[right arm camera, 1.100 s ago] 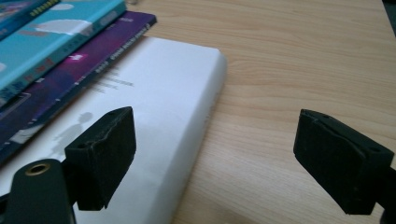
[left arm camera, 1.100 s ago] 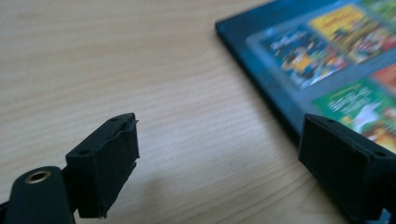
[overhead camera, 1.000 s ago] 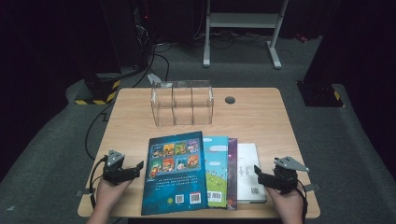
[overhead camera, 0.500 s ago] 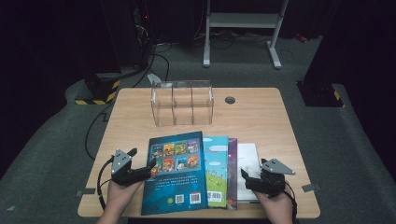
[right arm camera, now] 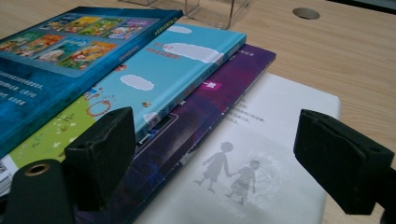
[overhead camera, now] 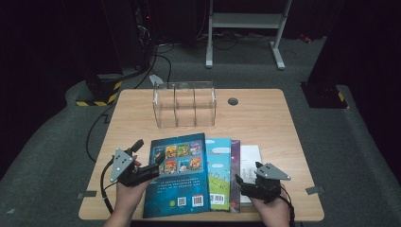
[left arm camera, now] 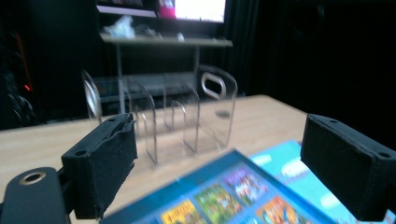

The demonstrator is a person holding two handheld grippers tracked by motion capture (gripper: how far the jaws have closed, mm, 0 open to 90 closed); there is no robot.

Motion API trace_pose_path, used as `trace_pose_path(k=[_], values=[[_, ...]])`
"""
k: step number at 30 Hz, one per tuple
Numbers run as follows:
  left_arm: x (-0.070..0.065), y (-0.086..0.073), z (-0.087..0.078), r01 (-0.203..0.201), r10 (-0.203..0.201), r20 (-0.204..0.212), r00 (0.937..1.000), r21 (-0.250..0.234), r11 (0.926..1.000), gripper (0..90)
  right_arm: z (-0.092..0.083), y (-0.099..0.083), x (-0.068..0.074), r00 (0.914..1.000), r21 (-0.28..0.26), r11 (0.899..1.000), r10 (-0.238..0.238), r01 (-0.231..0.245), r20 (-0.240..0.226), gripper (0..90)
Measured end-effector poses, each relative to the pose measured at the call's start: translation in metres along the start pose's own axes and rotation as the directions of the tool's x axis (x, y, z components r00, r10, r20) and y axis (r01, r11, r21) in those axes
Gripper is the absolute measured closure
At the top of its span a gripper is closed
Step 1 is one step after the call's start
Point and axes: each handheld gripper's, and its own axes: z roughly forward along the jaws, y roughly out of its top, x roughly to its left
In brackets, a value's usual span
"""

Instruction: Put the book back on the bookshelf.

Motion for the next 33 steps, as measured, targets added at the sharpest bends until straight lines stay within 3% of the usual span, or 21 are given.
trace_pose_path(k=[2,5,8,11,13,16,17,23,27,30,32,33], values=[[0.001,0.002,-0.004,-0.002,0.001,-0.016,0.9999,-0.029,0.9996,10.1,-0.001,0.001,0.002,1.0000,-0.006,1.000,-0.005,0.005,-0.006,13.1],[0.004,0.000,-0.004,-0.001,0.000,-0.027,0.9996,-0.012,0.9999,8.8,-0.002,0.005,0.006,0.9997,-0.021,1.000,-0.003,0.003,-0.026,13.1],[0.009,-0.012,0.000,0.006,-0.003,-0.046,0.9989,0.053,0.9986,6.3,0.000,0.012,0.014,0.9989,-0.035,0.999,-0.015,0.013,-0.044,13.2],[0.015,-0.025,0.004,0.027,-0.021,-0.047,0.9987,0.134,0.9906,3.7,0.005,0.020,0.022,0.9978,-0.051,0.998,-0.028,0.025,-0.060,13.6],[0.020,-0.036,0.006,0.047,-0.038,-0.054,0.9978,0.192,0.9802,3.5,0.009,0.025,0.028,0.9965,-0.056,0.998,-0.033,0.029,-0.077,13.6],[0.027,-0.050,0.010,0.088,-0.077,-0.051,0.9957,0.285,0.9546,3.2,0.019,0.034,0.040,0.9926,-0.055,0.997,-0.059,0.053,-0.106,13.4],[0.029,-0.055,0.012,0.104,-0.094,-0.047,0.9945,0.322,0.9410,3.1,0.021,0.036,0.043,0.9919,-0.052,0.997,-0.061,0.056,-0.111,13.3],[0.033,-0.072,0.017,0.108,-0.103,-0.035,0.9940,0.458,0.8821,2.1,0.036,0.041,0.060,0.9849,-0.040,0.997,-0.070,0.064,-0.158,13.3],[0.037,-0.082,0.018,0.114,-0.102,-0.052,0.9934,0.552,0.8260,2.2,0.041,0.038,0.067,0.9818,-0.018,0.997,-0.082,0.080,-0.171,13.3],[0.041,-0.087,0.018,0.148,-0.141,-0.059,0.9883,0.586,0.7963,2.2,0.043,0.035,0.070,0.9779,0.000,0.997,-0.075,0.077,-0.195,14.0],[0.042,-0.090,0.018,0.166,-0.165,-0.058,0.9846,0.603,0.7803,2.2,0.043,0.032,0.073,0.9751,0.018,0.996,-0.078,0.083,-0.208,14.5],[0.042,-0.091,0.019,0.160,-0.160,-0.054,0.9856,0.610,0.7760,2.2,0.043,0.031,0.074,0.9749,0.025,0.995,-0.085,0.092,-0.206,14.6]])
